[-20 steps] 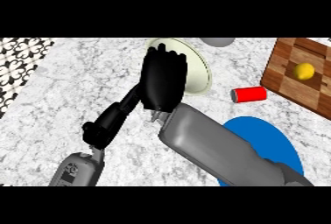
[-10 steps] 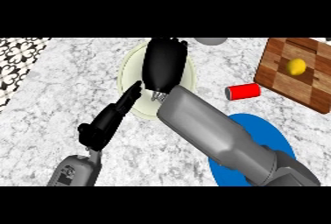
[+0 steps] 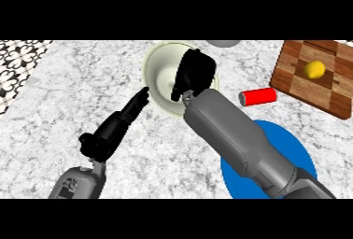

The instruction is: Pick the cupcake from the plate and place it in the bowl

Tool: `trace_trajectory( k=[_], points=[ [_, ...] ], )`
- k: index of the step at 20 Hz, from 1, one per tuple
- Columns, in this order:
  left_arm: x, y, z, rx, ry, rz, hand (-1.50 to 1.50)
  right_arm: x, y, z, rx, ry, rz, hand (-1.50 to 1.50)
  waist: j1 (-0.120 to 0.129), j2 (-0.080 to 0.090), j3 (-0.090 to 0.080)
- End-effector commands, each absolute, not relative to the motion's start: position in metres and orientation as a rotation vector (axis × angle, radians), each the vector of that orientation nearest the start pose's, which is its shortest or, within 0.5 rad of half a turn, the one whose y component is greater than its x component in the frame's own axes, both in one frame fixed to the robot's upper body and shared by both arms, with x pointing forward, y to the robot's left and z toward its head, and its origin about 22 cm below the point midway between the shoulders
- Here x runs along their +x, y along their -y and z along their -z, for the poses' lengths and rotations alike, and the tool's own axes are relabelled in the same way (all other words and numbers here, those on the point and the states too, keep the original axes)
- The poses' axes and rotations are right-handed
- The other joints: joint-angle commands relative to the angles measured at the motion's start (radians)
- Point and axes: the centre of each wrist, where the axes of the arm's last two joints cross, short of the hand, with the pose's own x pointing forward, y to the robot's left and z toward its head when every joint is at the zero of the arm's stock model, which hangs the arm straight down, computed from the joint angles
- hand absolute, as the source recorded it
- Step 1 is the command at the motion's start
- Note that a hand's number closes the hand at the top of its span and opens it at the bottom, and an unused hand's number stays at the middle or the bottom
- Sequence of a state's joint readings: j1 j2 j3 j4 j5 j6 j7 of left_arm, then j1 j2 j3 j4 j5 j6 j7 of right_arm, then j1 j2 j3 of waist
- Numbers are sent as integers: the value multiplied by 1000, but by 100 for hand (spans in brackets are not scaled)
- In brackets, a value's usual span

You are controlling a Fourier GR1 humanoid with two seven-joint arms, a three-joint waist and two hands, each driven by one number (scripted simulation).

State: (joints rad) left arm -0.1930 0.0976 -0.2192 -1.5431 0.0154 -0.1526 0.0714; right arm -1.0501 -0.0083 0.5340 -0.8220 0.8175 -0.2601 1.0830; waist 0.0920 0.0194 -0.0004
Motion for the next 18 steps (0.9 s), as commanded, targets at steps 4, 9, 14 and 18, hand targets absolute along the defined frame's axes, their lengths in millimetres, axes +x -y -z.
trace_trajectory(
  k=[4, 9, 14, 18],
  points=[
    [277, -180, -36, -221, 1597, 446, 0, 387, 9, -100, -1066, 1262, -528, -150, -7, 0, 0],
    [275, -177, -38, -205, 1601, 427, 0, 387, 3, -110, -1070, 1372, -324, -150, -36, -13, 0],
    [266, -196, -27, -179, 1577, 406, 0, 395, 9, -122, -1028, 1396, -86, -150, -61, -20, 0],
    [267, -214, -25, -168, 1569, 365, 0, 388, 15, -122, -972, 1411, 1, -150, -97, -27, 0]
  ],
)
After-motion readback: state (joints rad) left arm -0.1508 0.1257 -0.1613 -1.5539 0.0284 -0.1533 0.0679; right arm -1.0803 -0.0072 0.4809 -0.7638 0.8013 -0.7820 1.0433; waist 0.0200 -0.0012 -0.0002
